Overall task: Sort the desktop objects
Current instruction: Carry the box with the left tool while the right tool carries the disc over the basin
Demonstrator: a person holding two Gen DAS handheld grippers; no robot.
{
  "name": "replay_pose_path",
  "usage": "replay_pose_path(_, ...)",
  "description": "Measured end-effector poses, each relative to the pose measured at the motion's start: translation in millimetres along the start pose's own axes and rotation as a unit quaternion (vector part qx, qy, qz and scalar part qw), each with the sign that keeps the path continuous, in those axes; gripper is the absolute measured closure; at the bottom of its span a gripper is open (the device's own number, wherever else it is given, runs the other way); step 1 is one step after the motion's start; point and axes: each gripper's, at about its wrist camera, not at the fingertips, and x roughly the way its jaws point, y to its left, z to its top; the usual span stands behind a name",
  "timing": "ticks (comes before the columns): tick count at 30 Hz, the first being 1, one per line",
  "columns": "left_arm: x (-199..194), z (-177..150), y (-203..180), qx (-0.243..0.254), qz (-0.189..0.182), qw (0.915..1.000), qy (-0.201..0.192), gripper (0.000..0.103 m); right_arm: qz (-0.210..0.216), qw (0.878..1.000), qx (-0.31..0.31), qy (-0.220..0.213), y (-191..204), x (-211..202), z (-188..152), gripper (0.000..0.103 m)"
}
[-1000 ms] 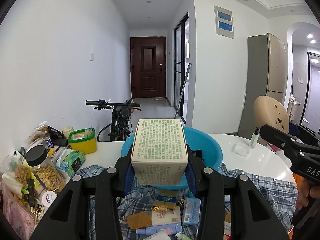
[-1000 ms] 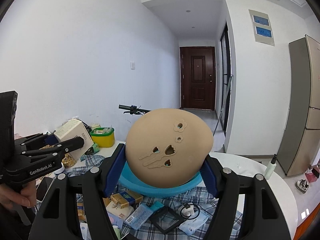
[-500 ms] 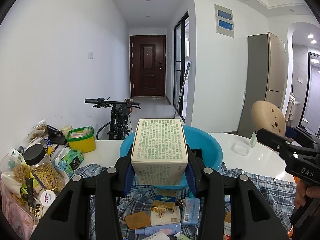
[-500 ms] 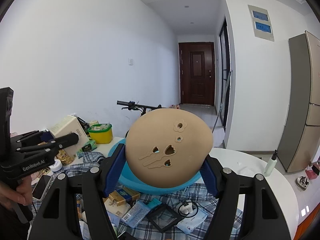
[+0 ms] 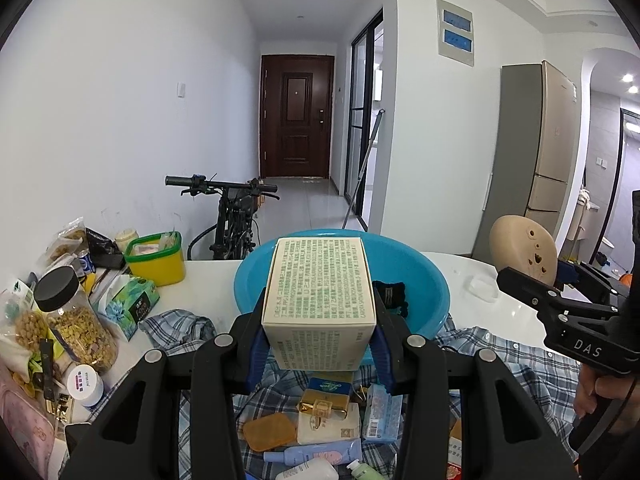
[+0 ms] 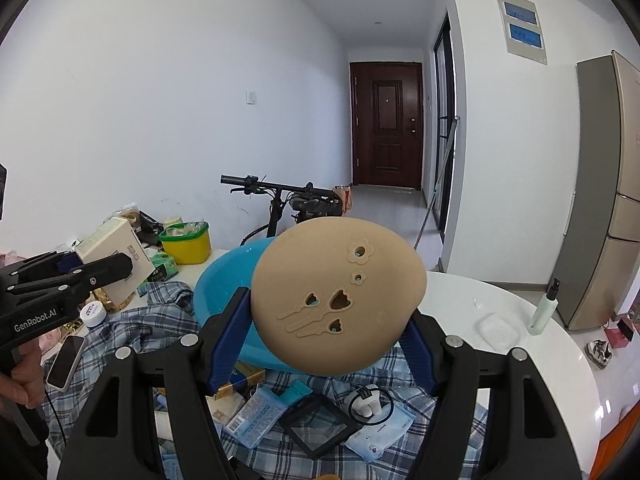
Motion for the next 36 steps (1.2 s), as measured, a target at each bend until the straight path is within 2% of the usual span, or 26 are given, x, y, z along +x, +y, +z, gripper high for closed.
replay_pose_path(10, 8.0, -0.8, 1.5, 0.002, 0.001, 1.0, 0.004, 0.058, -0.002, 1.0, -0.003, 0.003, -0.8, 4.5, 0.1, 0.035)
replay_pose_path(20, 36.2, 7.3, 8.9, -0.008, -0.003, 0.9998, 0.016, 0.058, -0.004, 1.0, -0.006, 0.002, -4.9, 12.0, 1.4, 0.035)
replay_pose_path(25, 60.2, 12.8, 9.0, -0.01, -0.005, 0.9998, 0.017, 0.058, -0.003, 1.0, -0.006, 0.004, -10.1, 25.0, 9.8, 0.035)
replay_pose_path(33, 107.9, 38.3, 21.8, -0.036, -0.035, 0.9982, 0.034, 0.058, -0.008, 1.0, -0.006, -0.004, -17.1, 49.5, 35.4, 0.035)
replay_pose_path(36, 126.1, 52.1, 25.1, -0.032, -0.023, 0.9989, 0.027, 0.058, -0.014, 1.0, -0.005, -0.009, -21.4, 62.2, 50.4, 0.035)
